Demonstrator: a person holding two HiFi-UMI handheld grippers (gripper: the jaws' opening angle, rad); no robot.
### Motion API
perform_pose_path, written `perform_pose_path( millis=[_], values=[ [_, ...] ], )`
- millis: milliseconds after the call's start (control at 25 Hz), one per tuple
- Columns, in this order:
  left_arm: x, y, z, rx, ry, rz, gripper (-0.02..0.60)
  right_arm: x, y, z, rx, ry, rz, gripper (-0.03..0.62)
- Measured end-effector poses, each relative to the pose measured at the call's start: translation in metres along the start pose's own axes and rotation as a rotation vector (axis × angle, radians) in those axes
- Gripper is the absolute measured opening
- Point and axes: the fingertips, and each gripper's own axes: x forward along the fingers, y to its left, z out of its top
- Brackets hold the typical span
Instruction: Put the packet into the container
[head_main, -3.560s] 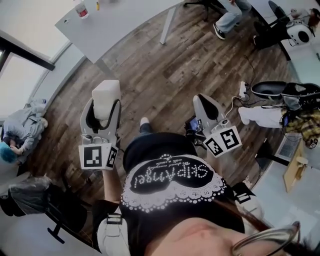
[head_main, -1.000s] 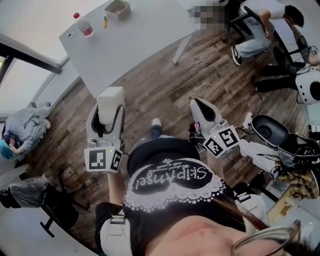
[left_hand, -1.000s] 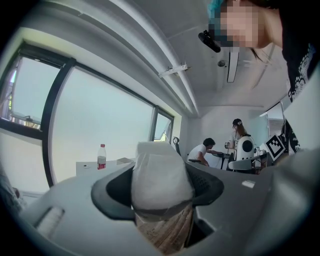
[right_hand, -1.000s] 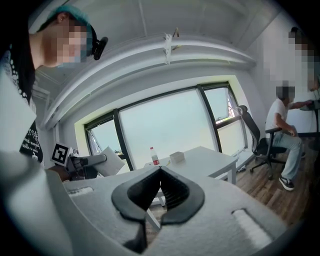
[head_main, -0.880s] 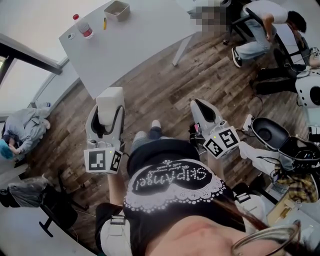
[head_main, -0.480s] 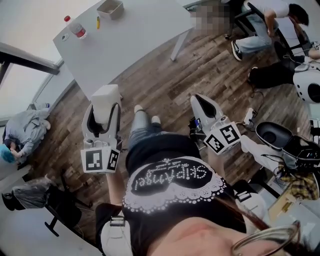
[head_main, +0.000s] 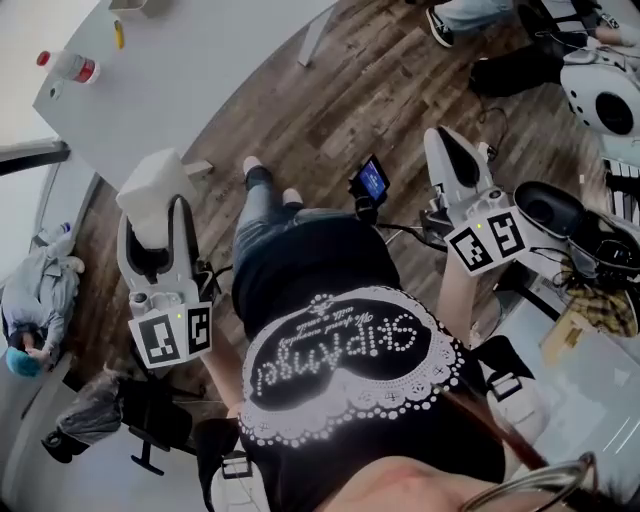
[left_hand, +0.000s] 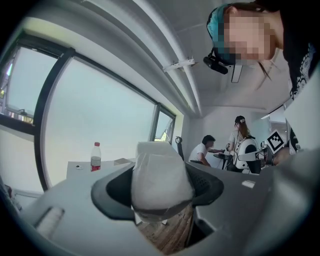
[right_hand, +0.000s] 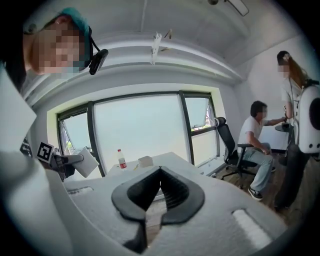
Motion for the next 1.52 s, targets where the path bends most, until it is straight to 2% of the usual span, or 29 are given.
perform_pose_path(
  millis=[320,840,1240,1520],
  values=[
    [0.039,0.029,0.025,0.011,0.002,-0.026,0.284,0.053,0.023,0.023,0.0,0.021,0.034,-0.005],
    [0.073,0.088,0.033,-0.006,0.011,-0.037,0.284,0.123,0.059,0.031,0.003,0.033,0.062,-0.005],
    [0.088,0.117,0.03,-0.02,0.029,-0.051,0.284,0.15,0.078,0.033,0.007,0.031,0.051,-0.005],
    [0.089,0.116,0.028,-0.035,0.026,-0.054,0.284,0.149,0.078,0.038,-0.002,0.03,0.051,-0.005]
  ],
)
